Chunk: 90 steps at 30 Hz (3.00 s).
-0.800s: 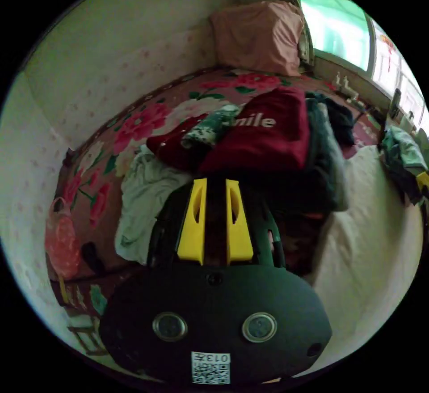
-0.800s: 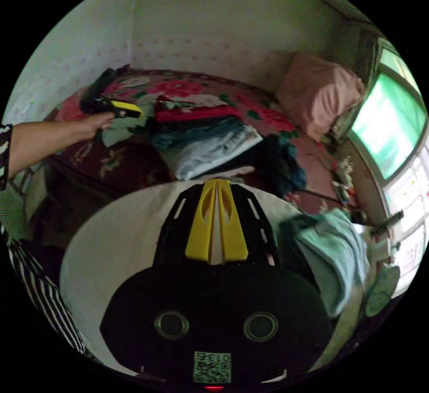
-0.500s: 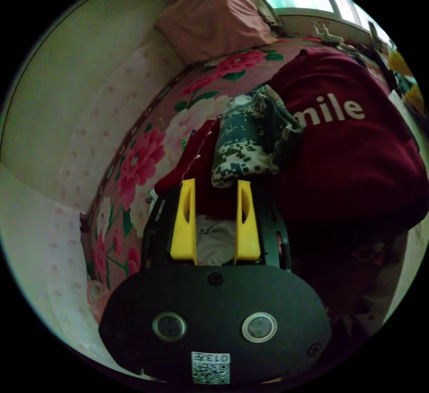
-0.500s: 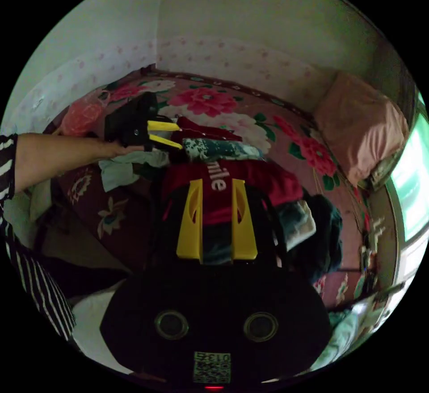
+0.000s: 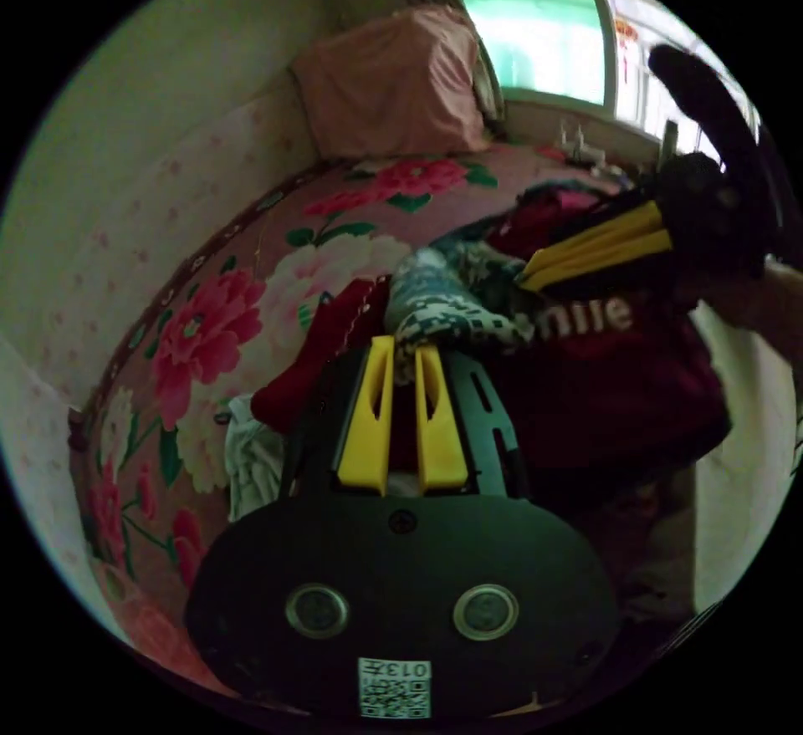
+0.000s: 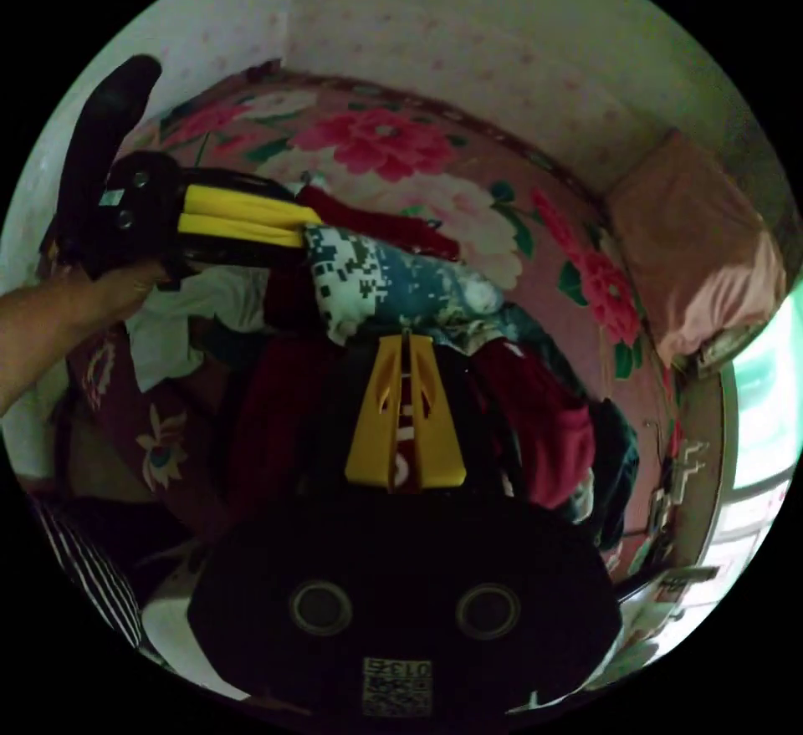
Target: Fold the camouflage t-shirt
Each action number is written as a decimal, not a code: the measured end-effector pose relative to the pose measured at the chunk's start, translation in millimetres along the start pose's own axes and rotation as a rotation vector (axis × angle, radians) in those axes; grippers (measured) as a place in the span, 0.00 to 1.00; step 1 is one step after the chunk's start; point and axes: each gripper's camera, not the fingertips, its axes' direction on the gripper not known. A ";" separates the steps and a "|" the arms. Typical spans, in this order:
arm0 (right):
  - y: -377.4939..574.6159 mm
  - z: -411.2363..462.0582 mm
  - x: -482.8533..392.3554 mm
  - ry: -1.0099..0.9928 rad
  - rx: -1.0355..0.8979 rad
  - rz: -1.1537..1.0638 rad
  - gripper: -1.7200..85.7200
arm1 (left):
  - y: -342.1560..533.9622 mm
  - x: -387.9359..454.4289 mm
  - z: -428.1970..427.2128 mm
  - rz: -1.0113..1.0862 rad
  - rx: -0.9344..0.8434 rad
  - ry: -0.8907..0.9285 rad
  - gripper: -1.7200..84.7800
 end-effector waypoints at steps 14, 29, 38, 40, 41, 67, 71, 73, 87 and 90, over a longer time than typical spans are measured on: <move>299.1 -324.7 20.1 0.210 0.473 0.279 0.03 | -21.7 193.6 -223.3 0.466 0.413 0.325 0.05; 756.4 -290.7 -195.0 0.052 -0.110 0.595 0.04 | 241.5 626.9 -206.2 0.850 -0.151 0.475 0.06; 841.9 -310.0 -178.3 0.008 -0.065 0.667 0.10 | 259.3 571.4 -200.5 0.432 -0.343 0.343 0.08; 836.9 -305.4 -161.0 0.026 -0.019 0.661 0.10 | 243.5 556.8 -188.0 0.350 -0.312 0.268 0.09; 829.8 -296.6 -149.3 0.034 -0.008 0.646 0.10 | 233.0 551.5 -175.8 0.312 -0.289 0.267 0.10; 849.2 -279.3 -99.0 0.037 -0.023 0.502 0.03 | 279.5 549.5 -182.1 0.238 -0.137 0.611 0.02; 897.8 -327.3 -119.6 0.088 0.030 0.523 0.03 | 302.7 556.5 -234.2 0.251 -0.035 0.618 0.02; 915.8 -341.1 -125.2 0.095 0.051 0.525 0.03 | 308.8 561.7 -248.8 0.234 -0.013 0.622 0.02; 969.3 -599.6 -76.1 0.528 0.537 0.374 0.03 | 207.5 620.7 -521.8 0.193 0.701 0.380 0.02; 994.9 -666.1 -100.6 0.640 0.657 0.292 0.03 | 217.6 639.4 -585.3 0.223 0.854 0.358 0.02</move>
